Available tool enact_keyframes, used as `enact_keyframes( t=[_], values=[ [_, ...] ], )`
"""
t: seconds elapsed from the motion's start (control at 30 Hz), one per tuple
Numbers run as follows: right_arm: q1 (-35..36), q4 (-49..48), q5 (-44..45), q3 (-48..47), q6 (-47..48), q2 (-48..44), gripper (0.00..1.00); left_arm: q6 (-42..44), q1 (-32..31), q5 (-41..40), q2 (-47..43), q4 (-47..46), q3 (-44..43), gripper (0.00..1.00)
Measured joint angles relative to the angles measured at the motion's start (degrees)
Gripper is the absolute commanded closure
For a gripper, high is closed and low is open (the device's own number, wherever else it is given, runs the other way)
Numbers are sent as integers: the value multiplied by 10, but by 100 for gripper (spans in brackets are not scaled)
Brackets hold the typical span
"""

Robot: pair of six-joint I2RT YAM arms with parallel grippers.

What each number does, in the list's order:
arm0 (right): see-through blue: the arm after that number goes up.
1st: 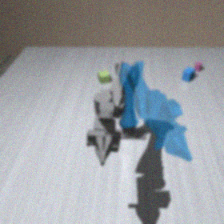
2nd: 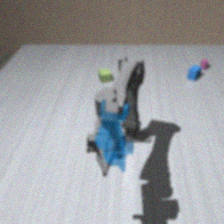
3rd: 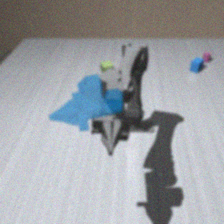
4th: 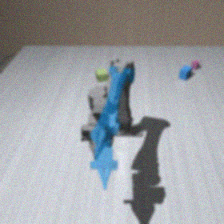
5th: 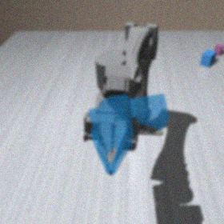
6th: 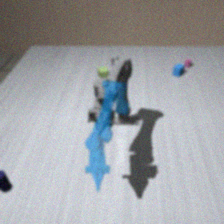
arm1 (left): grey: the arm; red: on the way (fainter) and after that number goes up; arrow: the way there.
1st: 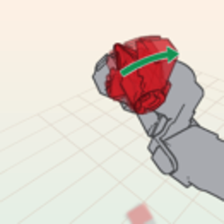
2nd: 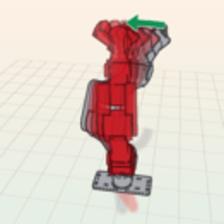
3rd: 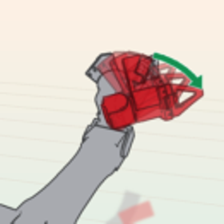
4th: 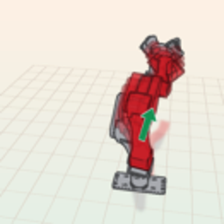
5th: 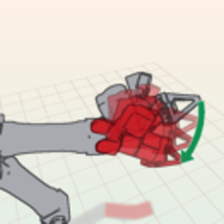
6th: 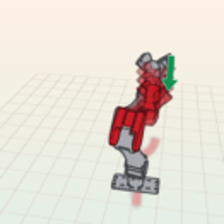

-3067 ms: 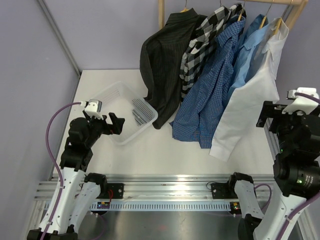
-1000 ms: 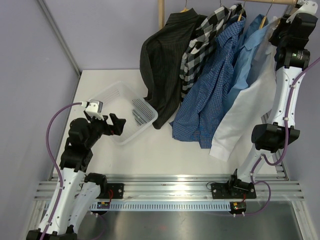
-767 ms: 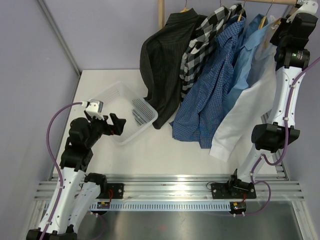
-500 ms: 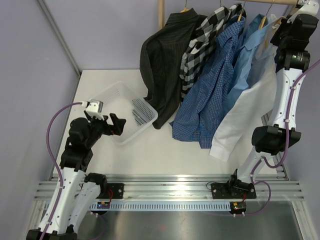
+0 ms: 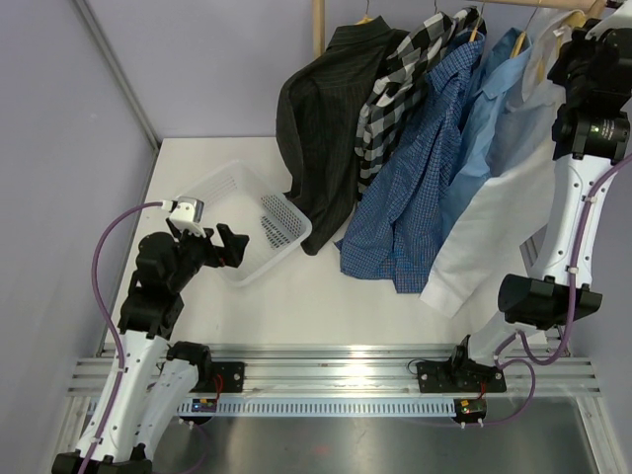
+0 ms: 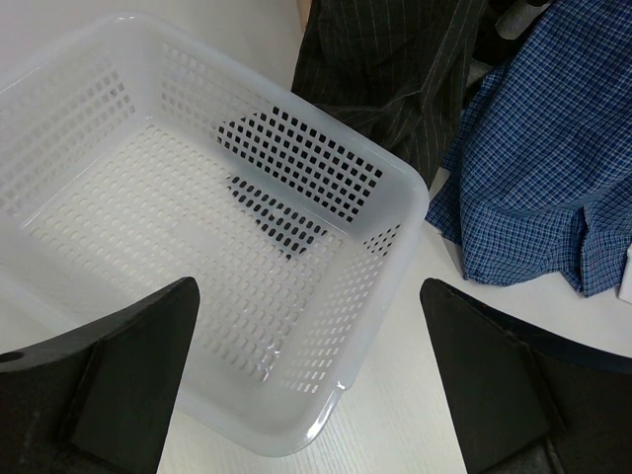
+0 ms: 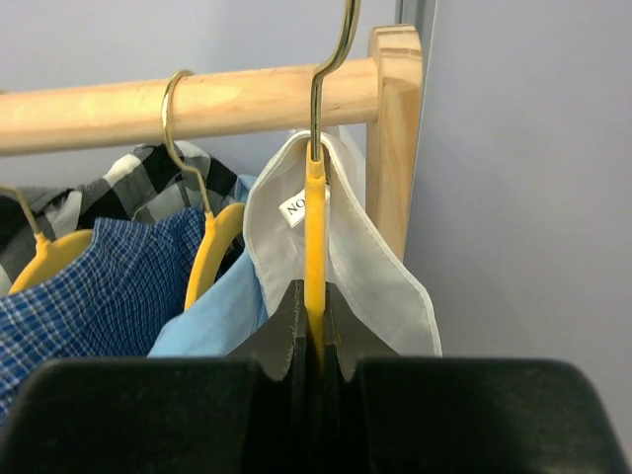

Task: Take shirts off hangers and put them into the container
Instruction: Grab a hanger with a shirt on it with the right arm

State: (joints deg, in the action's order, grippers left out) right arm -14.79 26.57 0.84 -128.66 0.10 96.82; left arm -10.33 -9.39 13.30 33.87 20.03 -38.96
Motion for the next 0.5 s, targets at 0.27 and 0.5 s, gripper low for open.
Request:
enact_keyframes(
  t=[0.27,0.5],
  values=[
    [0,-14,-28,159,63,-103,100,0,0,3,0,0,0,1],
    [0,29,-30,309,138,-249,100,0,0,15,0,-1,0,1]
  ],
)
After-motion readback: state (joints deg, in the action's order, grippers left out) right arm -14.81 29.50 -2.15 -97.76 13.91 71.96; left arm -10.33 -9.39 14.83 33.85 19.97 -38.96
